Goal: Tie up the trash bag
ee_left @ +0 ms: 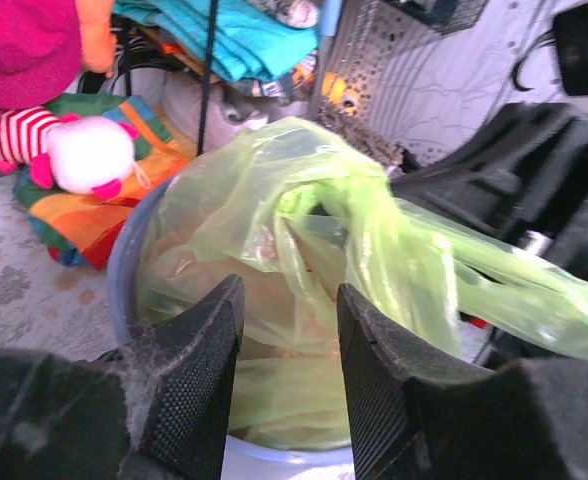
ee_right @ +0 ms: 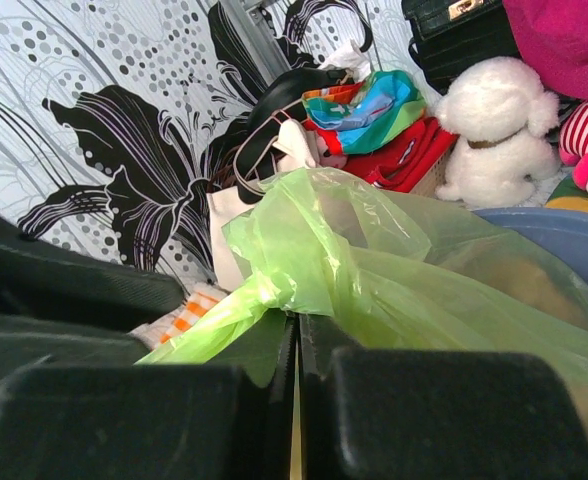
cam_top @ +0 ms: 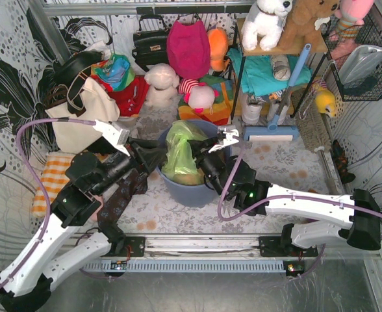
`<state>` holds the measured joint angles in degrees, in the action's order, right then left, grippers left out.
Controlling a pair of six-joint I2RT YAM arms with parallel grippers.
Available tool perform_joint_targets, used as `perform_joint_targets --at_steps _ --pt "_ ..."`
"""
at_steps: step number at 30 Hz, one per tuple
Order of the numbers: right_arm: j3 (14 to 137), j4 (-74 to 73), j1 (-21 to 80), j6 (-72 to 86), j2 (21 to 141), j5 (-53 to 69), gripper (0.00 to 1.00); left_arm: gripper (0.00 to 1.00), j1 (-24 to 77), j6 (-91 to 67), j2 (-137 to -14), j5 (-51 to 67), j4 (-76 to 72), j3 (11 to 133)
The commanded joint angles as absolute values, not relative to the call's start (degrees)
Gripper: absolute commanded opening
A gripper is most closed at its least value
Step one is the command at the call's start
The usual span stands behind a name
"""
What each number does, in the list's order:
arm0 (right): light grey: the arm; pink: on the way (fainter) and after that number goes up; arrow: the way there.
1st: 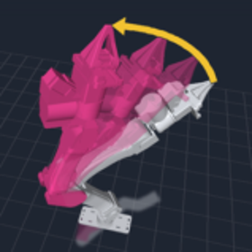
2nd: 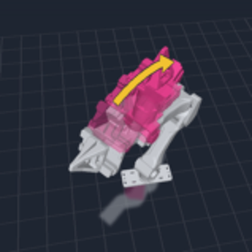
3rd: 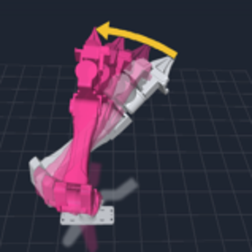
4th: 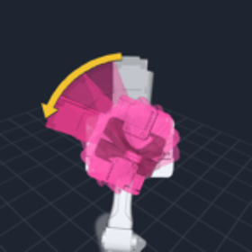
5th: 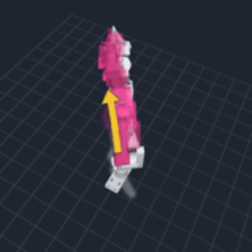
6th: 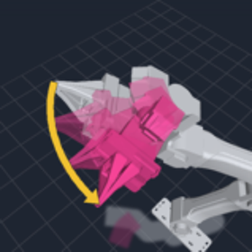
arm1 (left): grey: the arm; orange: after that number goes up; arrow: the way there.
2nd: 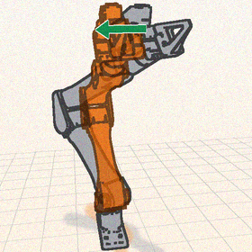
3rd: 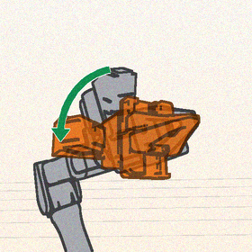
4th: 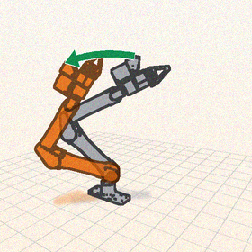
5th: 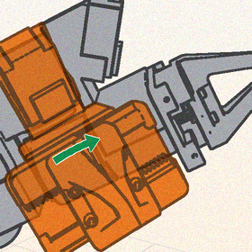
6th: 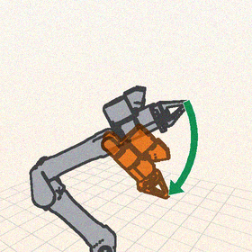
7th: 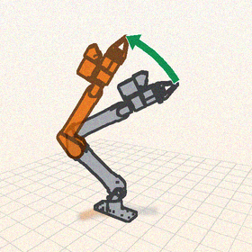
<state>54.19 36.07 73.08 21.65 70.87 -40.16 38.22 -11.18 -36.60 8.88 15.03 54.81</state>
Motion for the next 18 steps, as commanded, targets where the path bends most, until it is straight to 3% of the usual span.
perform_joint_targets --at_steps 1,13,18 --pt "53.6 38.1 72.8 22.6 69.2 -39.4 0.0 0.51 38.3 -8.4 -39.8 2.9 10.8 54.3" --pt "53.9 37.3 72.8 22.9 69.4 -38.7 0.0 0.52 33.9 -7.5 -43.5 6.8 1.0 52.7" --pt "53.9 37.0 72.8 23.1 69.5 -38.7 0.0 0.4 33.4 -5.7 -44.9 10.0 0.3 53.2"
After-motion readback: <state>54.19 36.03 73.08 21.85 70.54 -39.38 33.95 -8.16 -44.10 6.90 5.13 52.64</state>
